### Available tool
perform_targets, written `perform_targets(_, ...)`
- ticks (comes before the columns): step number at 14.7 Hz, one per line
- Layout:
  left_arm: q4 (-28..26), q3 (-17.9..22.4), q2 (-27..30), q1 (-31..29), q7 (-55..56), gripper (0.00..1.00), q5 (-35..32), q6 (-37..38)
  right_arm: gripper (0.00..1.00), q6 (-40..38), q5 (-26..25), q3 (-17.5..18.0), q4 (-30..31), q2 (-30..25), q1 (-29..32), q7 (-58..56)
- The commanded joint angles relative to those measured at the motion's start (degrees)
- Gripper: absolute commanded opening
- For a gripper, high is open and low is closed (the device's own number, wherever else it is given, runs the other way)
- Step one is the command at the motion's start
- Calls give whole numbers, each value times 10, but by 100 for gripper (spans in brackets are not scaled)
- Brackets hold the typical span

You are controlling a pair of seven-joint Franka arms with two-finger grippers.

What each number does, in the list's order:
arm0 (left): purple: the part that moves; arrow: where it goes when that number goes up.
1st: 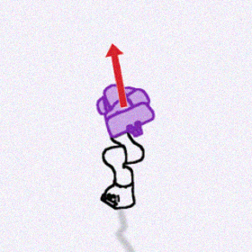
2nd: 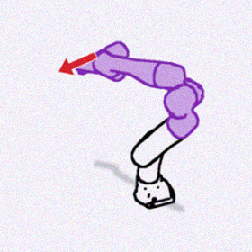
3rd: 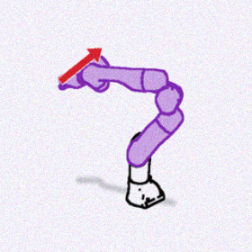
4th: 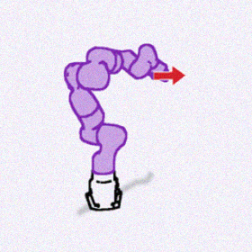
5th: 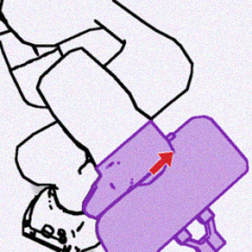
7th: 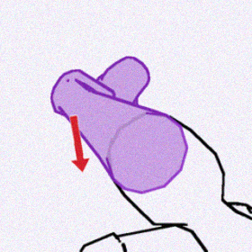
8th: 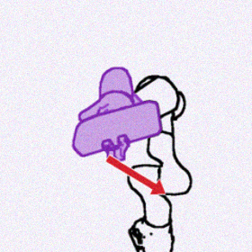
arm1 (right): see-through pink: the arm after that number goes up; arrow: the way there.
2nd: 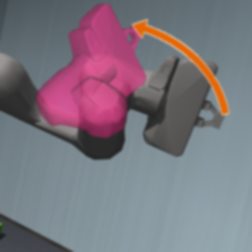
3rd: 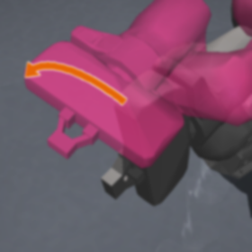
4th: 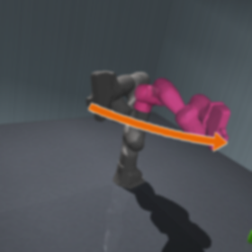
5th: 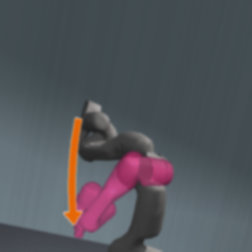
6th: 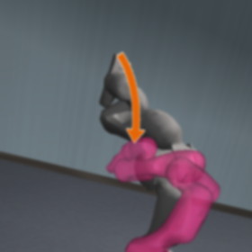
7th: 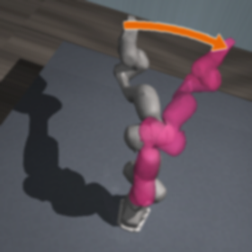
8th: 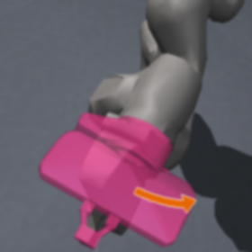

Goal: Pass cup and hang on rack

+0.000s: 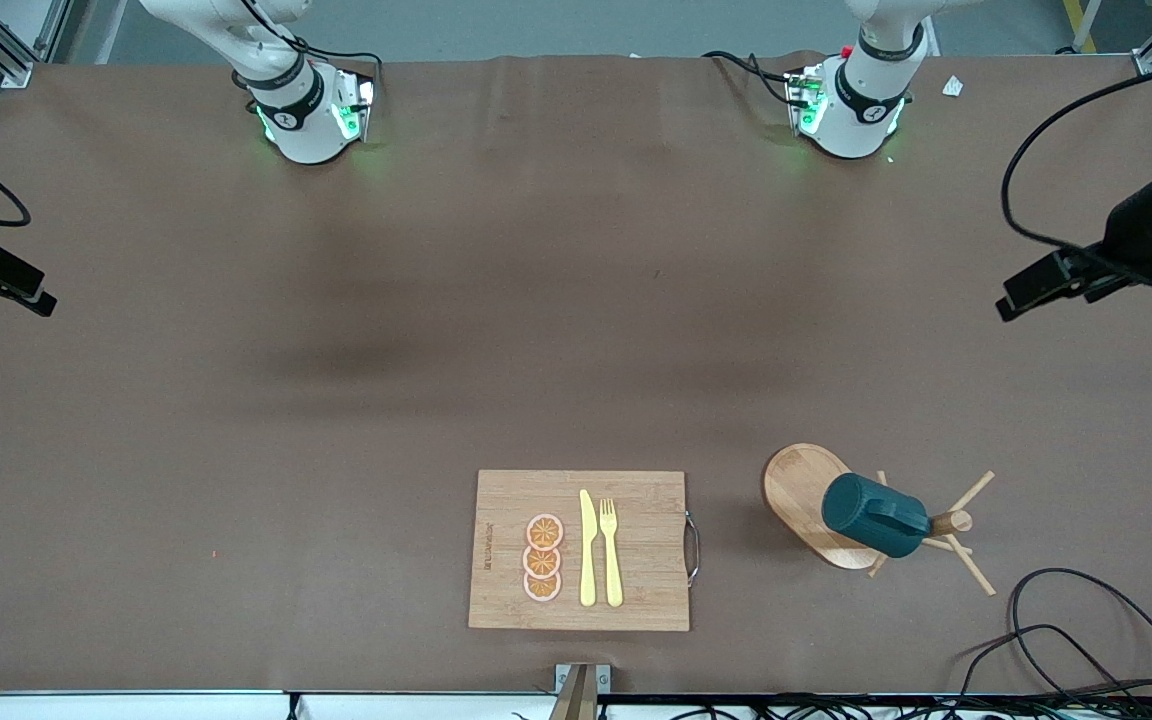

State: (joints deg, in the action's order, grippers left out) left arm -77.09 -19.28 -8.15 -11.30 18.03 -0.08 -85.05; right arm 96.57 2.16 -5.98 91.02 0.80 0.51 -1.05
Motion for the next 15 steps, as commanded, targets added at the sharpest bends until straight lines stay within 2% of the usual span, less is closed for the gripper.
perform_targets(1, -110, 78, 88, 81, -28, 100, -6, -4, 100, 1, -3, 6, 5, -9, 9, -5)
perform_targets(3, -153, 118, 125, 126, -29, 100, -6, -6, 100, 1, -3, 6, 6, -9, 10, -5)
perform_targets(6, -177, 129, 149, 140, -34, 100, -7, -7, 100, 2, -3, 6, 5, -9, 11, -5)
perform_targets(15, -147, 129, 140, 132, -70, 100, -5, -4, 100, 2, -3, 6, 5, -9, 11, -5)
